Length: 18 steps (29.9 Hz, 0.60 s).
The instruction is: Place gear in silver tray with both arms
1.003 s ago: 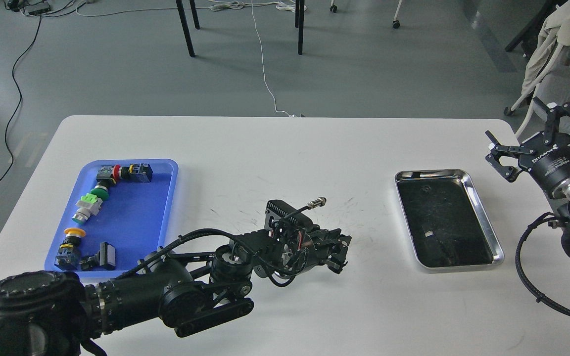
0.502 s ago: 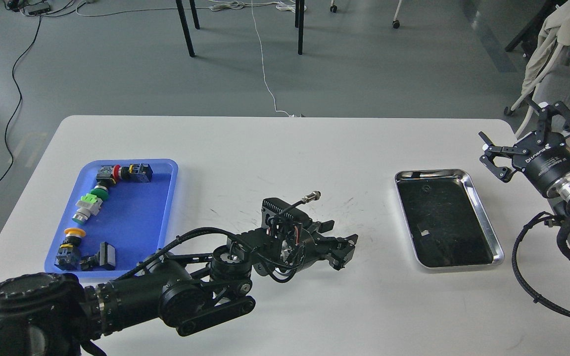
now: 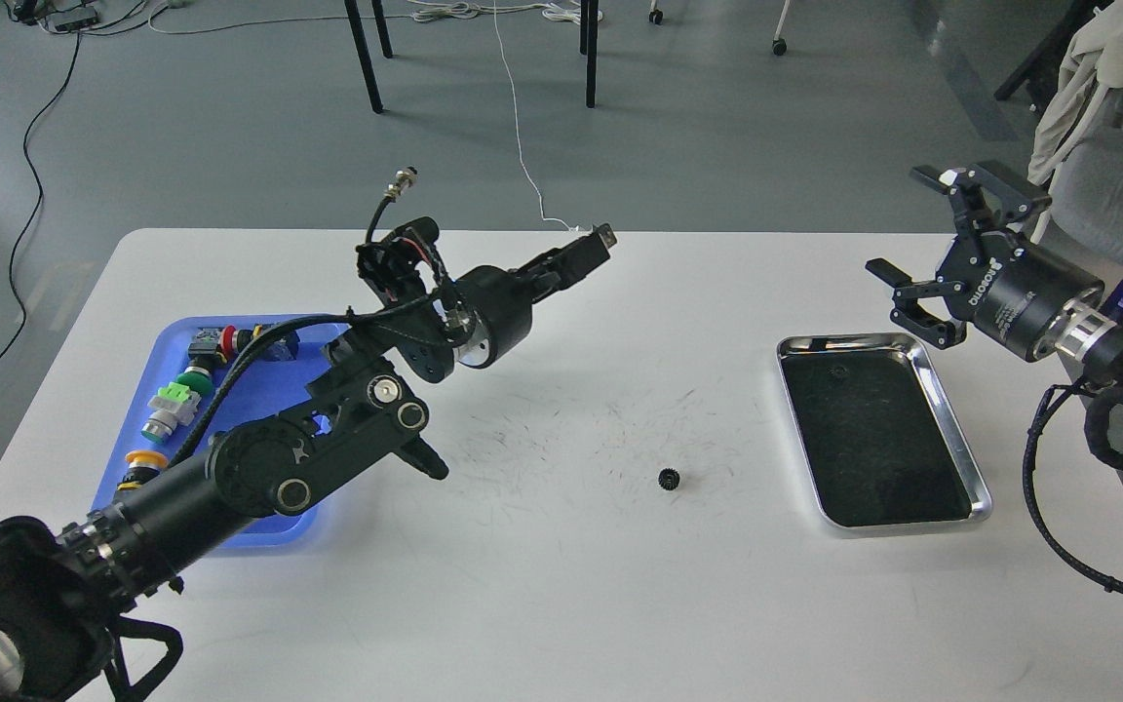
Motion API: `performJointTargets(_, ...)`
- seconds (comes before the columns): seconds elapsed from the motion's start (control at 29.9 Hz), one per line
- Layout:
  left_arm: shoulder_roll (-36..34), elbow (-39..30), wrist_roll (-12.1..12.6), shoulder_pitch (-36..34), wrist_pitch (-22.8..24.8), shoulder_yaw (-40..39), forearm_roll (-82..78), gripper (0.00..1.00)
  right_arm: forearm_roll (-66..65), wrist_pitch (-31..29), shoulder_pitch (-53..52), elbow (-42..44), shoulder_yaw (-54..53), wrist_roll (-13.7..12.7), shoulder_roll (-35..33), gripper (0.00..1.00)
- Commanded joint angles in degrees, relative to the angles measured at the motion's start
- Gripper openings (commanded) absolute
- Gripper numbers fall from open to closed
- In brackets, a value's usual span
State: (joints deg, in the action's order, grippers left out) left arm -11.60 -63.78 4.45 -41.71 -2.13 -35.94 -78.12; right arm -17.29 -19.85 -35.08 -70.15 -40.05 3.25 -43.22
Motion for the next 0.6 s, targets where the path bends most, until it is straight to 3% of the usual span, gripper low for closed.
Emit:
performJointTargets(0.0,-6.23,-0.20,-0.14,0.22,0.20,-4.39,9.62,0.98,-5.64,1.39,-11.37,0.10,13.64,0.00,0.42,0.97)
performJointTargets(0.3,-16.79,-0.20,-0.14,0.75,0.37,-8.18,38.02,0.98,-12.50,2.62,-33.54,0.01,43.09,0.00,8.40,0.97)
performJointTargets(0.57,-17.67,-0.29,-0.32,3.91,0.20,-8.80,39.09,0.98,-18.91,2.71,-41.64,0.36,61.83,-0.52,20.36,0.97)
